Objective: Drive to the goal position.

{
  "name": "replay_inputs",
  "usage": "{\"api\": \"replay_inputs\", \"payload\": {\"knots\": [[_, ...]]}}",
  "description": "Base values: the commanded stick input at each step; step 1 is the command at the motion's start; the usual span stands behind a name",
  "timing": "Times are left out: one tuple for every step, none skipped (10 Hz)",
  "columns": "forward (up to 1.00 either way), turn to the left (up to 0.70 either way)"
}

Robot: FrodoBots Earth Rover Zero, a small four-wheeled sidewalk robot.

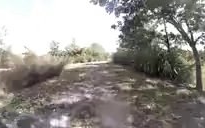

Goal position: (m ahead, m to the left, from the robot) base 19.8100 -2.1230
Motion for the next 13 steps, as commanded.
{"api": "replay_inputs", "payload": {"knots": [[0.85, 0.00], [0.85, 0.00], [0.85, 0.00], [0.85, 0.00], [0.85, 0.00], [0.85, 0.00], [0.85, 0.00], [0.85, 0.00], [0.85, 0.00], [0.85, 0.00], [0.85, 0.00], [0.85, 0.00], [0.85, 0.00]]}}
